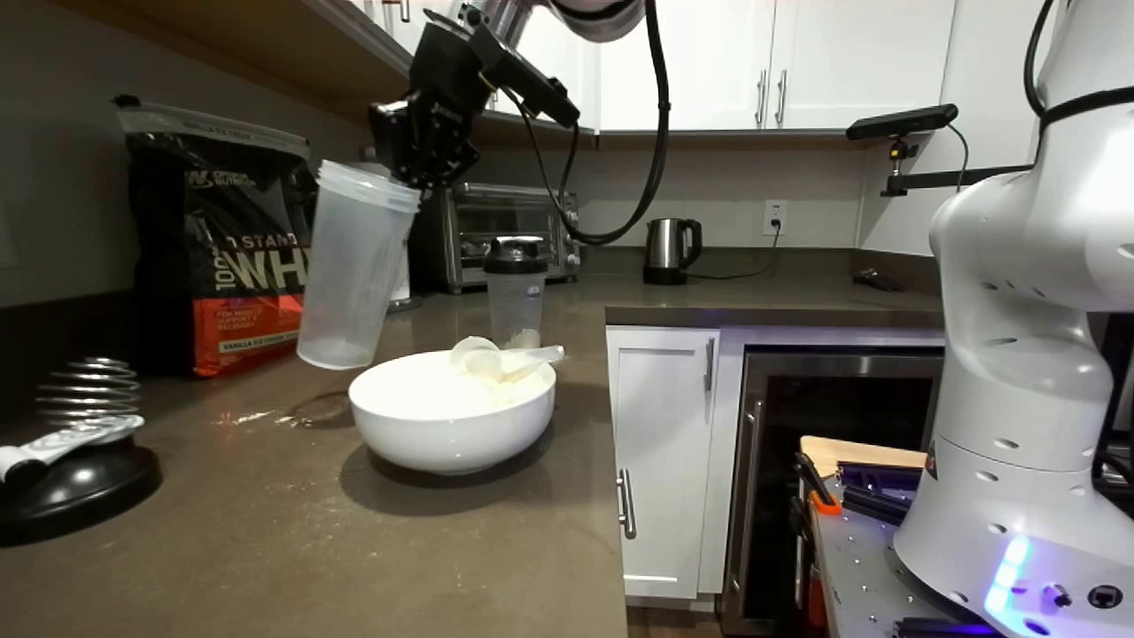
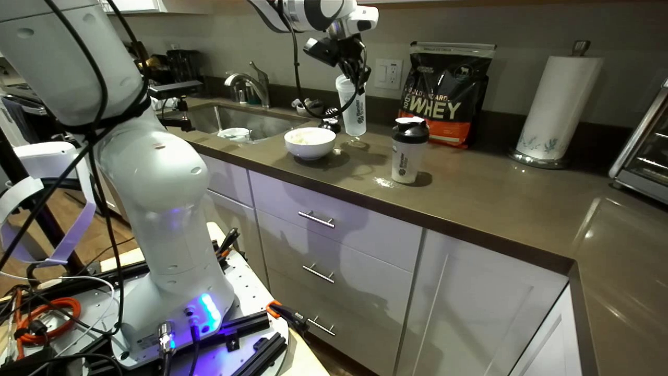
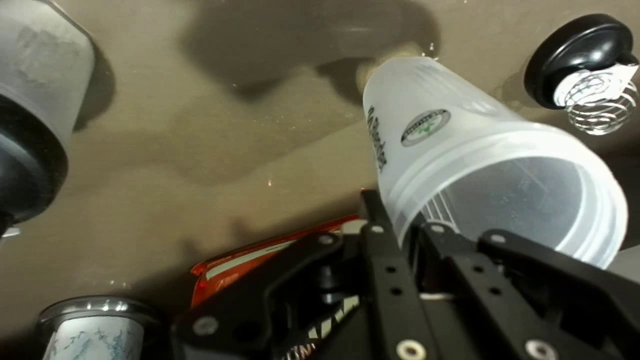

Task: Move the clear cup forward

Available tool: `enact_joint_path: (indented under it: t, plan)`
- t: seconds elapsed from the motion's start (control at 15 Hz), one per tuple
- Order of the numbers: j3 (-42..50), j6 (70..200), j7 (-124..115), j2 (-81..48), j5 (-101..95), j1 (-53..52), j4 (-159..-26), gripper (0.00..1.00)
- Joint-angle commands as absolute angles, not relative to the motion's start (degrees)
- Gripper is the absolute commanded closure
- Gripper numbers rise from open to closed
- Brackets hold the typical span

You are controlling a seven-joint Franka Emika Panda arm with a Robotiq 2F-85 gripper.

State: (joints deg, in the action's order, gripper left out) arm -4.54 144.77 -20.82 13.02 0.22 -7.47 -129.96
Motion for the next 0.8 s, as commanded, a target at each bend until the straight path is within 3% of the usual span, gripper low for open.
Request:
enact_joint_path:
  t: [0.0,0.73]
  plan:
    - [-6.33,140.65,-21.94,13.84,-3.72,-3.78,-129.74,0.97]
    - [-5.43,135.43,-21.71,10.37,-6.43,0.17,-126.18,0.97]
